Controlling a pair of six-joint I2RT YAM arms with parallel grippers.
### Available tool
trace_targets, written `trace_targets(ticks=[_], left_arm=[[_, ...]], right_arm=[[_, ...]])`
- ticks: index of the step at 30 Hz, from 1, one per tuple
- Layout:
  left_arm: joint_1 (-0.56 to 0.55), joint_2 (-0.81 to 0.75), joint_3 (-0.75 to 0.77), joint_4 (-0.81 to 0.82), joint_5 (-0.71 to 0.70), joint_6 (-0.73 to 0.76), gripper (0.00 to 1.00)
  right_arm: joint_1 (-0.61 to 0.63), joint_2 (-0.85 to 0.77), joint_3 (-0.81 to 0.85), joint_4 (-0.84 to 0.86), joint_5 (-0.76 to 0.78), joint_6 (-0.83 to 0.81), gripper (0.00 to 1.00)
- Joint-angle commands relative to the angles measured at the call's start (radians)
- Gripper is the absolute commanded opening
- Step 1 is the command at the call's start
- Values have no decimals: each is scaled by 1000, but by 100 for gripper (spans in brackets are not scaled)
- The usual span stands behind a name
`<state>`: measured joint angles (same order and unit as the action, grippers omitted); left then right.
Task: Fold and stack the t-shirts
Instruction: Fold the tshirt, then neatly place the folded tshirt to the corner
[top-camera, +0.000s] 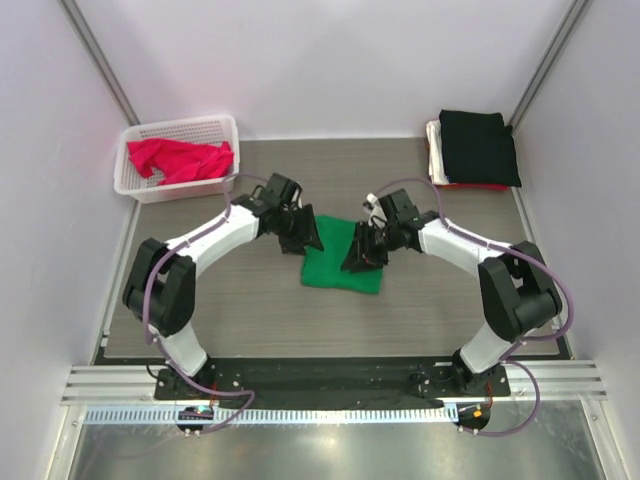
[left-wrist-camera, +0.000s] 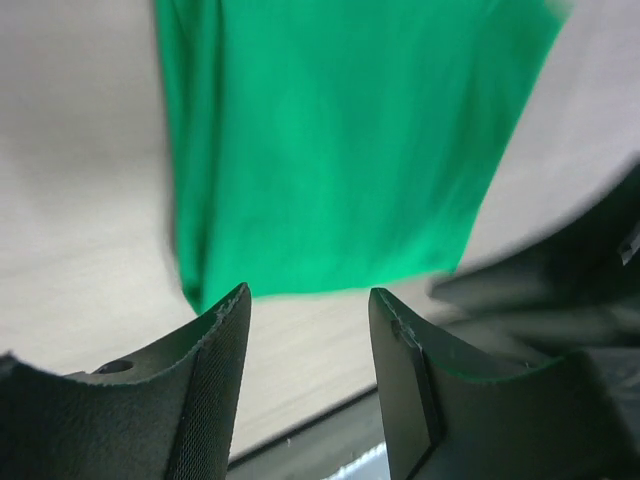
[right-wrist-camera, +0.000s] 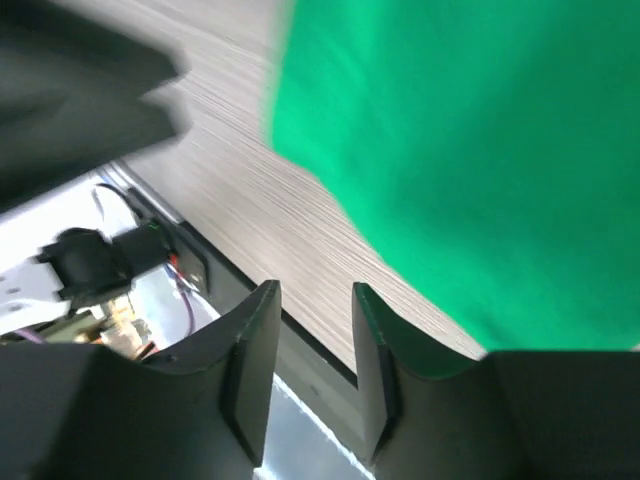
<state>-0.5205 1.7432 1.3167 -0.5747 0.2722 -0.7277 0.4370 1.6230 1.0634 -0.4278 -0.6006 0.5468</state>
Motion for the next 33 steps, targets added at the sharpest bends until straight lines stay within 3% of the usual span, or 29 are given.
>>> trace_targets(ticks=[1, 7, 19, 20, 22, 23, 24, 26, 29, 33], left_arm=[[-58, -11, -117, 122, 47, -88, 52], [-121, 41, -208, 225, 55, -134, 50], [-69, 75, -257, 72, -194, 22, 46], [-69, 70, -238, 38, -197, 28, 46], [-72, 41, -220, -3, -177, 48, 47], [-72, 24, -202, -17, -168, 51, 51], [-72, 9, -189, -36, -156, 54, 54], [-72, -43, -137, -115, -162, 57, 66], [-72, -117, -59, -224, -194, 76, 77], [-72, -190, 15, -342, -252, 116, 80]], right_arm=[[5, 5, -121, 147, 15, 97, 38], [-12, 58, -204, 162, 70, 41, 34], [-109, -44, -382, 69, 108, -70, 36], [-109, -90, -381, 49, 113, -71, 38], [-109, -164, -349, -18, 152, -67, 60], [-109, -201, -333, -35, 166, -62, 68], [-109, -278, -315, -52, 183, -55, 86], [-110, -342, -261, -69, 240, -15, 99], [-124, -382, -195, -71, 303, -1, 100], [-150, -287, -145, -42, 314, -18, 100]])
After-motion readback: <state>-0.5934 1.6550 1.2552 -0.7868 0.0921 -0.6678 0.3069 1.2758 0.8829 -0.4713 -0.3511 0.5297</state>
